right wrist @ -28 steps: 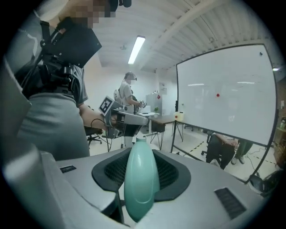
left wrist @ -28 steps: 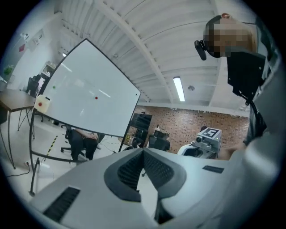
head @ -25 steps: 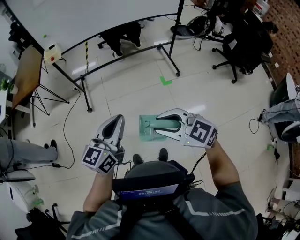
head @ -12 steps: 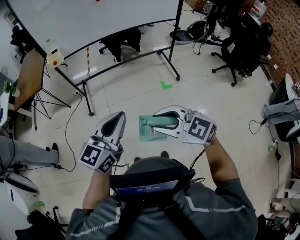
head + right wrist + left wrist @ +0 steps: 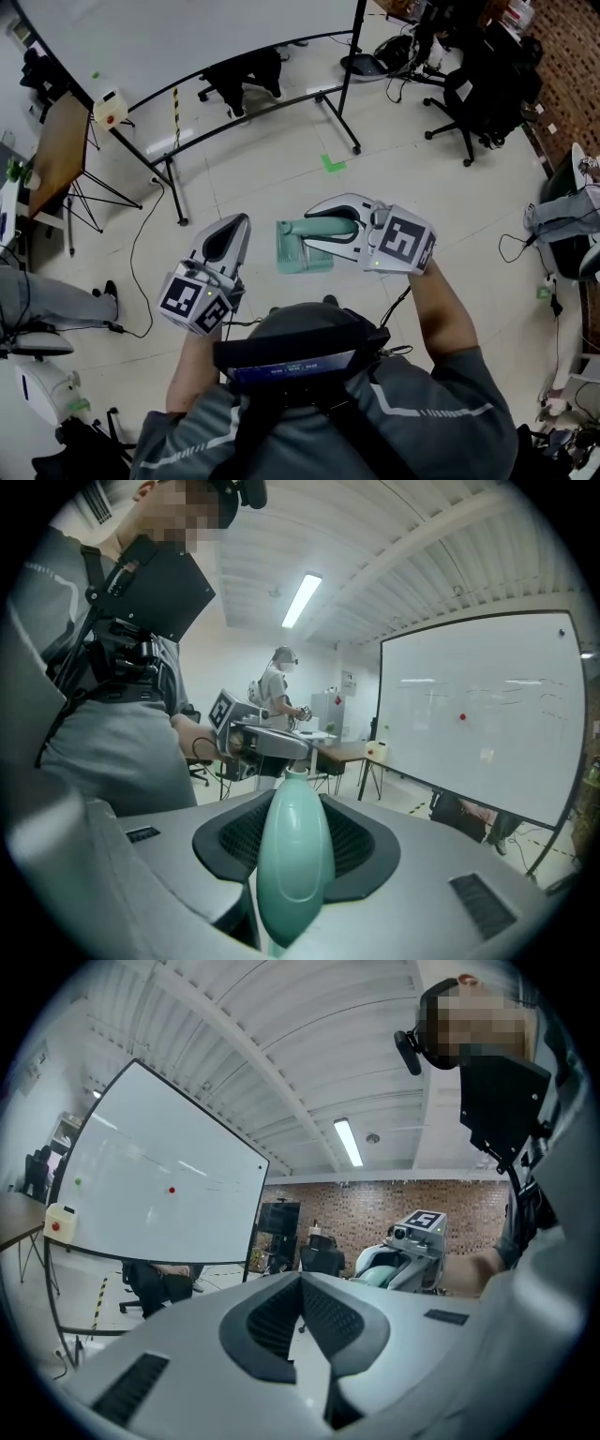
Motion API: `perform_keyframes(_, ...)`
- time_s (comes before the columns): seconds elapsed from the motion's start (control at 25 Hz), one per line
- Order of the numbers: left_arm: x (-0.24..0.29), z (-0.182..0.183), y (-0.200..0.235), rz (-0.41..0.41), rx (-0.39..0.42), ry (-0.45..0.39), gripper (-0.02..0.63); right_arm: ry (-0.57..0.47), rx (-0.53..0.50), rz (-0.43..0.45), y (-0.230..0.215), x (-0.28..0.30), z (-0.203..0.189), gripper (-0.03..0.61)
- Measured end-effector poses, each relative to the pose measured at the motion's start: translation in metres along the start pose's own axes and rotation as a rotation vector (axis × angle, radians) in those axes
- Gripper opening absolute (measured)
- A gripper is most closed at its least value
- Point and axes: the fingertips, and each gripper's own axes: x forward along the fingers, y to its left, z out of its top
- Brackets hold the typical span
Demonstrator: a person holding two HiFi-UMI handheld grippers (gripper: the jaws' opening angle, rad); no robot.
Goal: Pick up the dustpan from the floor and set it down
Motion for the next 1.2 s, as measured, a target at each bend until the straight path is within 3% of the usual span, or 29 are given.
perform_keyframes(0.4,-0.015,-0.004,0.016,0.038,-0.046,-0.037,0.023,-0.013,0.008,0.008,0.004,0.011,0.004,0.161)
perform_keyframes(0.52,-0.026,0.002,0.028,0.017,-0.082,-0.049,0.023,-0.029,0.019,0.003,0.000,0.026,0.009,0.161)
perform_keyframes(0.8,-0.039,0.000,0.068,-0.045,-0.054,-0.028,0.023,-0.033,0.048,-0.025,-0.018,0.060,0.011,0.161)
perform_keyframes(0.96,-0.028,-0.001,0.084,-0.098,-0.035,-0.021,0.023,-0.022,0.053,-0.043,-0.044,0.074,0.002,0.161)
perform_keyframes(1.2,0.028,0.003,0.132,-0.044,-0.056,-0.022,0.023,-0.028,0.054,-0.057,-0.122,0.082,-0.010,0.161)
